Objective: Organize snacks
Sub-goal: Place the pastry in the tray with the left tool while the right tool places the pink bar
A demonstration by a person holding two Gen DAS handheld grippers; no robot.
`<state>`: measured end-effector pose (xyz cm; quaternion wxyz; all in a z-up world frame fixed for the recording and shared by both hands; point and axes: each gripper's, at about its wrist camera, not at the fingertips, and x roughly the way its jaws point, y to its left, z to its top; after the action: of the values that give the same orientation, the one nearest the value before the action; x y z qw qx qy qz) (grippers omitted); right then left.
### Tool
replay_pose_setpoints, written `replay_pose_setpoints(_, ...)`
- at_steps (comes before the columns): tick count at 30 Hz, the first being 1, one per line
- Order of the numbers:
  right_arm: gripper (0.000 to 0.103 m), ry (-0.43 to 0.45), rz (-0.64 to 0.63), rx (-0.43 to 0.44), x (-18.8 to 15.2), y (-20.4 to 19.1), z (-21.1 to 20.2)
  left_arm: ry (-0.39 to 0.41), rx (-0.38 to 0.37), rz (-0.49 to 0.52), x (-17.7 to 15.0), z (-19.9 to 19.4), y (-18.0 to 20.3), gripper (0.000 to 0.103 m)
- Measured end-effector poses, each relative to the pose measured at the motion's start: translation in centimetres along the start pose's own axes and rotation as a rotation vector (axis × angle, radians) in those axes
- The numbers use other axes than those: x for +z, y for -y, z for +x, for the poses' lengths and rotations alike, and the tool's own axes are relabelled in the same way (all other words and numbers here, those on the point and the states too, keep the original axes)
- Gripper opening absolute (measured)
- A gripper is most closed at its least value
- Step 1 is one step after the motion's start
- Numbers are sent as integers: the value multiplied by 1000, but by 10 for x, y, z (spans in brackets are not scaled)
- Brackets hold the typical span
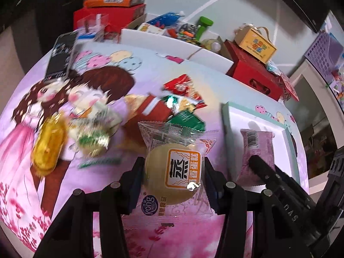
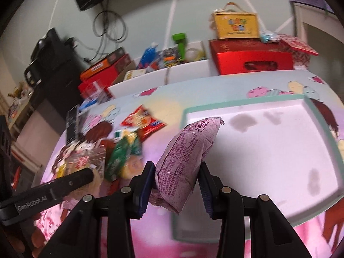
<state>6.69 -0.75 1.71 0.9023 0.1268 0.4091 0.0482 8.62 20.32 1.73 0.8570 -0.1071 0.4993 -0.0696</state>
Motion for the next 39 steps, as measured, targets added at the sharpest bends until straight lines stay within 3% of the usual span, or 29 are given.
replay_pose_setpoints(14, 44, 48, 188, -160, 28, 105, 0, -25, -72, 202, 39, 52, 103, 53)
replay_pose_setpoints(25, 46, 40, 272, -214, 26, 148, 4, -75, -95, 311, 50, 100, 171, 54)
replay_pose_setpoints(27, 47, 32, 283, -231, 26, 152, 4, -75, -87, 325, 50, 103, 177, 59)
replay_pose_setpoints(28, 46, 33, 287, -239, 26, 153, 4, -73, -85, 328, 49, 103, 178, 69)
replay_pose_setpoints(30, 53, 37, 300, -251, 26, 156, 0, -64, -79, 324, 48, 101, 180, 82)
replay_pose_setpoints(36, 58, 18, 284, -288, 26, 153, -3, -42, -67, 295, 52, 90, 172, 82)
replay_pose_setpoints(38, 69, 8, 279, -289, 26, 151, -3, -34, -61, 293, 53, 87, 169, 83)
replay_pose_setpoints(39, 81, 5, 279, -293, 26, 152, -2, -30, -55, 292, 54, 87, 168, 88)
